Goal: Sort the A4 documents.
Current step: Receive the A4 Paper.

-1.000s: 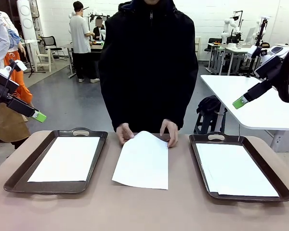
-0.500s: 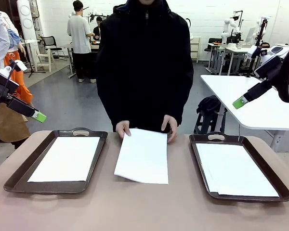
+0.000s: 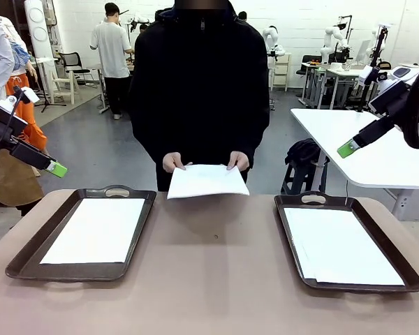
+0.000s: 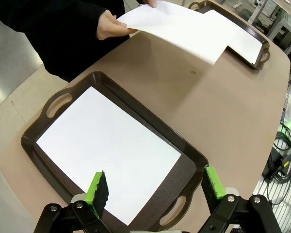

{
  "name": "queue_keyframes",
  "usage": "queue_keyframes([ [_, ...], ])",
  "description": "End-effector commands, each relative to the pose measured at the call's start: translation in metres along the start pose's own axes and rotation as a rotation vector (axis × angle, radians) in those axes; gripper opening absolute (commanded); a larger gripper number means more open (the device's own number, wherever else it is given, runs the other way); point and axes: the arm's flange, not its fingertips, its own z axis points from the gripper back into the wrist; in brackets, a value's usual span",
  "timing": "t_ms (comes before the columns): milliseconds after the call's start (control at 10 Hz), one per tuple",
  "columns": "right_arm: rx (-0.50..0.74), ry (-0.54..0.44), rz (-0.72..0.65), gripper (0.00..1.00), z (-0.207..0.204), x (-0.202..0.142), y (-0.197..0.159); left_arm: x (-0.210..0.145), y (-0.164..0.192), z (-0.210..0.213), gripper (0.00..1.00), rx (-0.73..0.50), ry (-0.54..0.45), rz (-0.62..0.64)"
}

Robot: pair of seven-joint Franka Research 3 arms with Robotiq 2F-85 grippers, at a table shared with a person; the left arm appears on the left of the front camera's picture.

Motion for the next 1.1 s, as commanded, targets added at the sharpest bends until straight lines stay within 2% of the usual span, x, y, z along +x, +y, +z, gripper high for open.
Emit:
queue_keyframes([
  [0, 0.000, 0.000, 0.002, 1.00, -0.0011, 0.0013, 0.0005, -0.0015, -0.0004, 0.0001, 1.00, 0.006, 0.010, -0.012],
  [1000, 0.000, 0.000, 0.002, 1.00, -0.0011, 0.0013, 0.0005, -0.0015, -0.0004, 0.0001, 1.00, 0.006, 0.010, -0.012],
])
